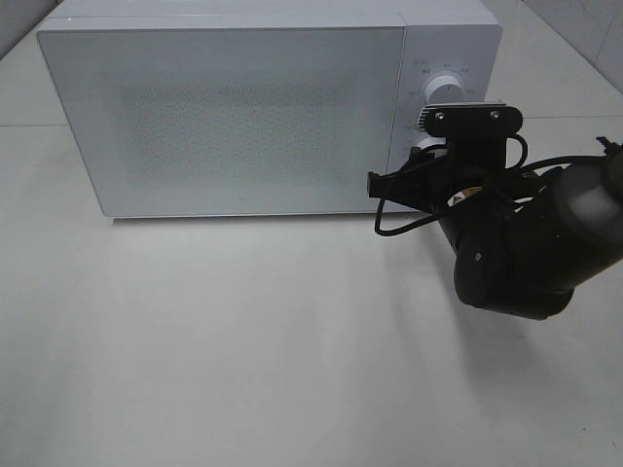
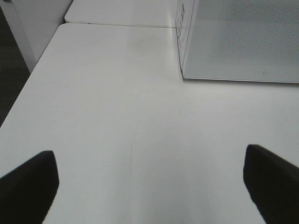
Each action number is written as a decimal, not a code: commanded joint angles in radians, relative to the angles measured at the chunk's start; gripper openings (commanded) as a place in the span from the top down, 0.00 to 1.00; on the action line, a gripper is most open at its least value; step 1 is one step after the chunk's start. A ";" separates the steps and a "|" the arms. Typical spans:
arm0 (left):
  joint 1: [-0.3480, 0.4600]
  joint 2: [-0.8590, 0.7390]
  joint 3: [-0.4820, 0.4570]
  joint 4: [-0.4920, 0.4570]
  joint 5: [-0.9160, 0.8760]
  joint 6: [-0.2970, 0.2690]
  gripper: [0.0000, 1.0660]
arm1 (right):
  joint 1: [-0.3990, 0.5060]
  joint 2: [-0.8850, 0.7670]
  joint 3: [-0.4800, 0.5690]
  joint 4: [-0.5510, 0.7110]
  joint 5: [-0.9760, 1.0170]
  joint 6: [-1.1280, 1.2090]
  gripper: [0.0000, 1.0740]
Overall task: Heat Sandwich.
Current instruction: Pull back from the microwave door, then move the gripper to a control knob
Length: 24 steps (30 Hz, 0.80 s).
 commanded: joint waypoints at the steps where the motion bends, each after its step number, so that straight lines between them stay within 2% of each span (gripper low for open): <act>1: 0.003 -0.028 0.002 0.004 -0.002 0.002 0.03 | 0.001 -0.005 -0.008 -0.004 -0.053 -0.001 0.93; 9: 0.003 -0.028 0.002 0.004 -0.002 0.002 0.03 | 0.001 -0.005 -0.008 -0.004 -0.059 0.131 0.93; 24: 0.003 -0.028 0.002 0.004 -0.002 0.002 0.03 | 0.001 -0.005 -0.008 0.007 -0.068 0.641 0.92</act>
